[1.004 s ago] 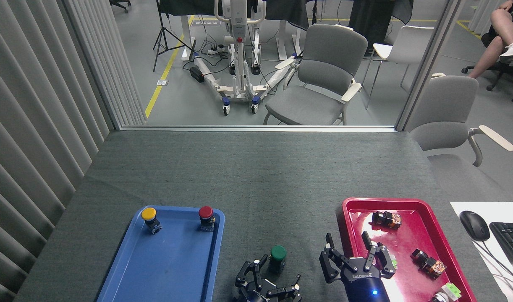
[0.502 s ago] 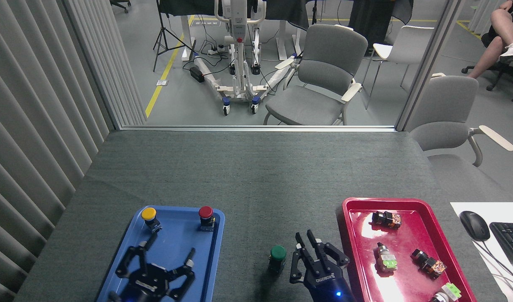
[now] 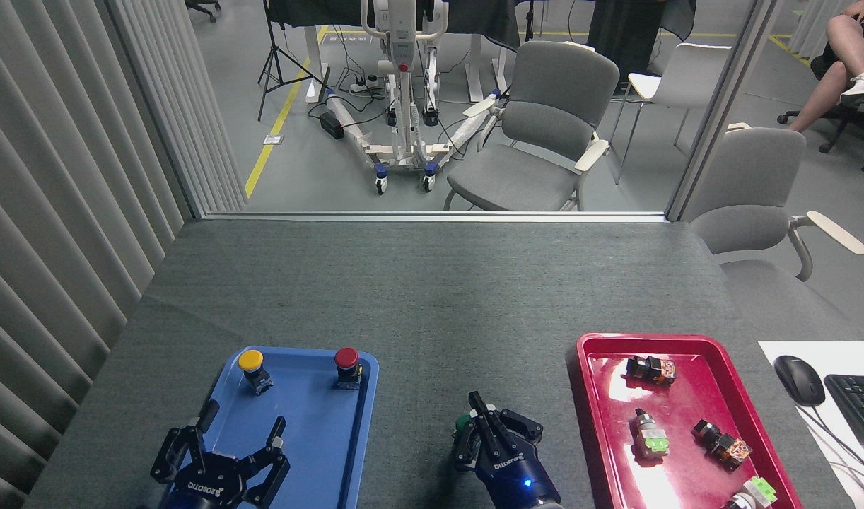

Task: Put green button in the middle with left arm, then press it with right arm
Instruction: 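Move the right gripper onto the green button and press down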

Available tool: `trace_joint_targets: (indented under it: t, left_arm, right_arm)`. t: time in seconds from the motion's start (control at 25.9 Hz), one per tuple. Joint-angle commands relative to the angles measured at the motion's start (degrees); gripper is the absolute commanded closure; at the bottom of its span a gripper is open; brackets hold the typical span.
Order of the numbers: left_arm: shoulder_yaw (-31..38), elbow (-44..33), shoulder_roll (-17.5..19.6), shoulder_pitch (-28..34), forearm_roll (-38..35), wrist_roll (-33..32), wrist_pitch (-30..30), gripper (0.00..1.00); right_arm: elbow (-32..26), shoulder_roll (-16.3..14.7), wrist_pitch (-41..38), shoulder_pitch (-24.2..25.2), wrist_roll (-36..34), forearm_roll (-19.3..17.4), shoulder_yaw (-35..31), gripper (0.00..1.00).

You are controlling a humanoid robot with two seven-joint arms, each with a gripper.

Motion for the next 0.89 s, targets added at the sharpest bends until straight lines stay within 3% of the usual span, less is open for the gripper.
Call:
trace_joint_targets:
  t: [0.0, 0.42, 0.85]
  left_arm:
    - [0.44, -0.26, 0.24, 0.39, 0.35, -0.03, 0.07, 0.01]
    - [6.06, -0.17, -0.47, -0.13, 4.83, -0.56, 0.42, 0.01]
    - [5.27, -0.17, -0.29, -0.22, 5.18, -0.56, 2.97, 0.01]
  right_arm:
    - [0.23, 0.05, -0.17, 0.01, 0.49, -0.18, 0.1, 1.0]
    - [1.81, 0.14, -1.75, 0.01, 1.81, -0.44, -0.08, 1.0]
    - [5.5, 0.31, -1.66, -0.17, 1.72, -2.29, -0.16, 1.0]
